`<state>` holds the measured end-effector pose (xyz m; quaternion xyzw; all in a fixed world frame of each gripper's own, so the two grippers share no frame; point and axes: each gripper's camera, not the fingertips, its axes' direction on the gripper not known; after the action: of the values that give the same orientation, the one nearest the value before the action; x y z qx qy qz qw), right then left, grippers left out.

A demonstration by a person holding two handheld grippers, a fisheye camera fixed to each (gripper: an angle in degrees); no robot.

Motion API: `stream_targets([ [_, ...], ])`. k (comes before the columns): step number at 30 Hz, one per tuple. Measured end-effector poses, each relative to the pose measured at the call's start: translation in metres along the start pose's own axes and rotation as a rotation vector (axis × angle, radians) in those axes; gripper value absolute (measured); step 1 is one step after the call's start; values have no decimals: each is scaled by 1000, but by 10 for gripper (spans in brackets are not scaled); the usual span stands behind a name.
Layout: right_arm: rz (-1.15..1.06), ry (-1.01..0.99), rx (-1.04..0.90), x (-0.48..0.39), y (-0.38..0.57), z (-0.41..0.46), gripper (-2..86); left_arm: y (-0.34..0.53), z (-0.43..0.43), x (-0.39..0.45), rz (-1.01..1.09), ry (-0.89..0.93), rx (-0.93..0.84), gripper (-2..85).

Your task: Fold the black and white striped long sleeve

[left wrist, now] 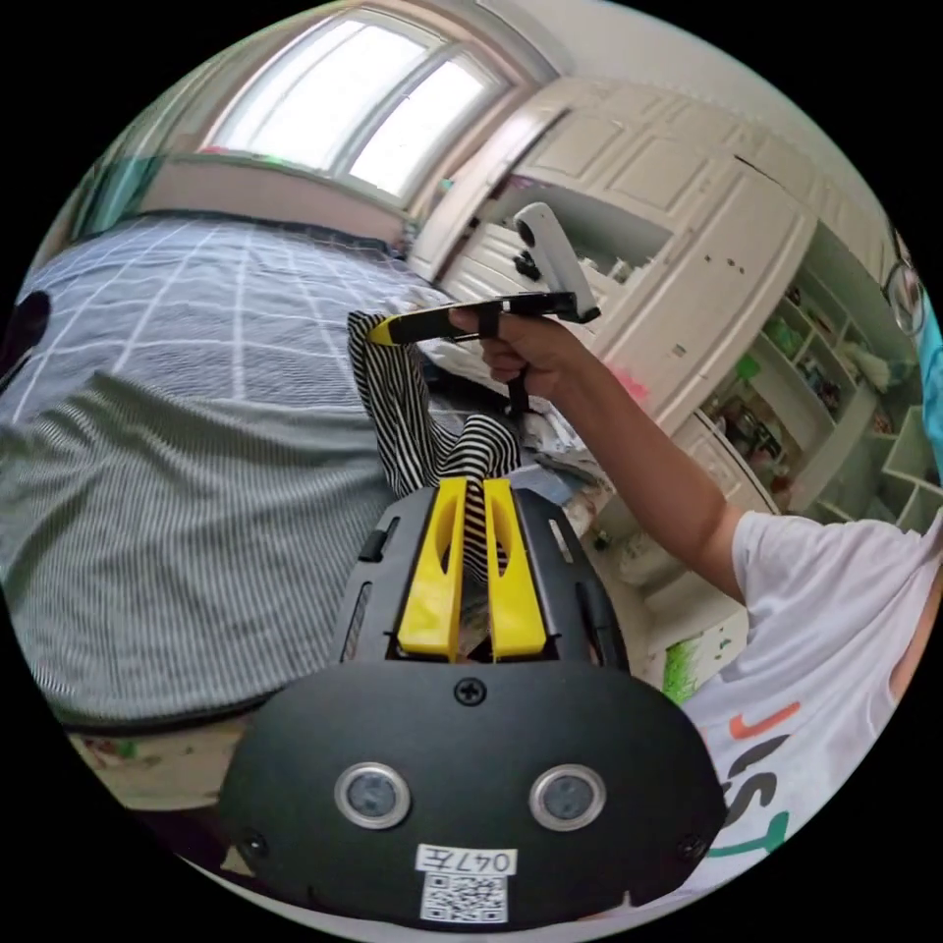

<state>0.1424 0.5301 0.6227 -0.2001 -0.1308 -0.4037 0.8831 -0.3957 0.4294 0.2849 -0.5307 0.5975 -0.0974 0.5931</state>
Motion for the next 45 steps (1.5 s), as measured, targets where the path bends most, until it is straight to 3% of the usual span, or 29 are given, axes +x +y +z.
stream_targets([
  [6, -47, -52, -58, -42, -83, 86, 5, 20, -74, -78, -175, -166, 7, 17],
  [11, -51, -58, -88, -66, -129, 133, 16, 30, -116, -121, -241, -170, 28, 32],
  [15, -92, -111, -110, -74, -144, 157, 93, 39, -146, -149, -266, -162, 28, 56],
  [21, -74, -216, 150, -69, -126, 116, 50, 52, -207, -158, -242, -273, 72, 55],
  [24, -124, -135, 131, -76, -109, 108, 18, 44, -214, -143, -164, -249, 30, 41],
  [29, -317, 92, -123, -121, -108, 158, 8, 25, -171, -127, -56, -116, -94, 12],
  [33, -439, 138, -184, -158, -135, 192, 5, 21, -145, -147, -67, -428, -198, -7],
  [35, -501, 78, -161, -182, -160, 203, 6, 29, -155, -158, -100, -492, -224, -9],
  [41, -449, -58, 3, -192, -197, 199, 7, 74, -230, -185, -288, -417, -127, -10],
  [45, -408, -50, 40, -193, -177, 181, 18, 87, -269, -181, -266, -372, -35, -10],
])
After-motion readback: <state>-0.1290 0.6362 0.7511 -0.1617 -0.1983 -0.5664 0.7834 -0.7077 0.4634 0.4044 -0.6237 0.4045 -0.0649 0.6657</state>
